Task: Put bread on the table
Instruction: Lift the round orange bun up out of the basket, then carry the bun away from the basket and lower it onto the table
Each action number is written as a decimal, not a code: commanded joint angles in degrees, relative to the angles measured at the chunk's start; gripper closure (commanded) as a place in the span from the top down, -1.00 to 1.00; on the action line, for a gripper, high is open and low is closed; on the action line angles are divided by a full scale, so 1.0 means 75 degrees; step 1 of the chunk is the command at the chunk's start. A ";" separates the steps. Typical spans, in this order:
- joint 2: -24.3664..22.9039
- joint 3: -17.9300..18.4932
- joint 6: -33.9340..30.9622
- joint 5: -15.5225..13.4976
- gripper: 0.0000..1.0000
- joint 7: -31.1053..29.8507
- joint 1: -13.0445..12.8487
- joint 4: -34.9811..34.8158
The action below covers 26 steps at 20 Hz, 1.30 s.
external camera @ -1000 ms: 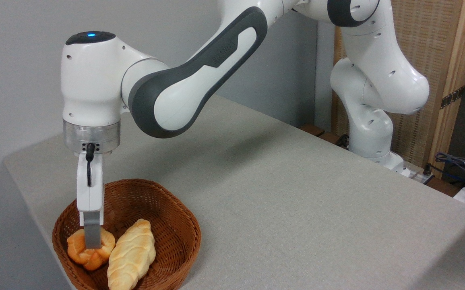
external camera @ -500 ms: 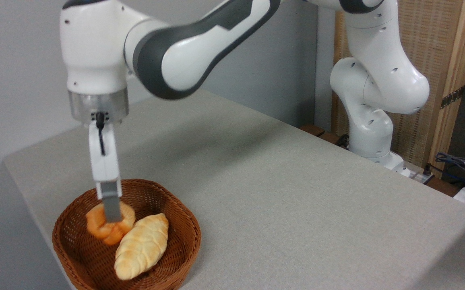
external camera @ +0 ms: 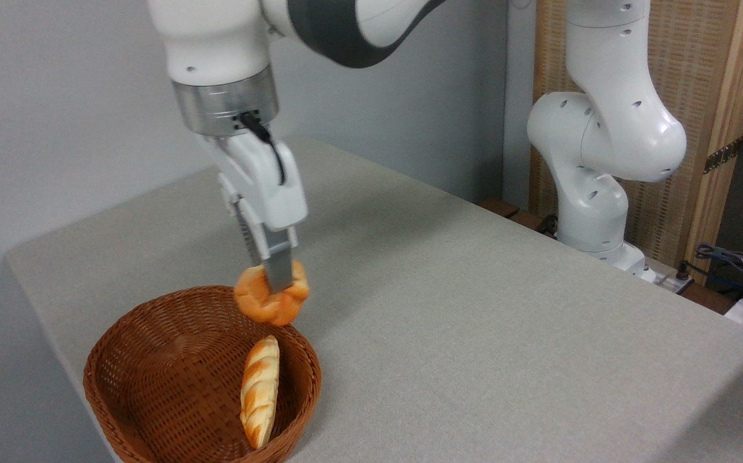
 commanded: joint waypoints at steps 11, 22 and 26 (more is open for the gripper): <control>-0.1265 0.0418 -0.0917 -0.0246 -0.40 -0.0135 -0.0044 -0.1597; -0.1055 0.0290 -0.1188 -0.0351 0.01 -0.0147 -0.0172 -0.1913; -0.0738 0.0196 -0.1106 -0.0410 0.38 -0.0171 -0.0429 -0.1902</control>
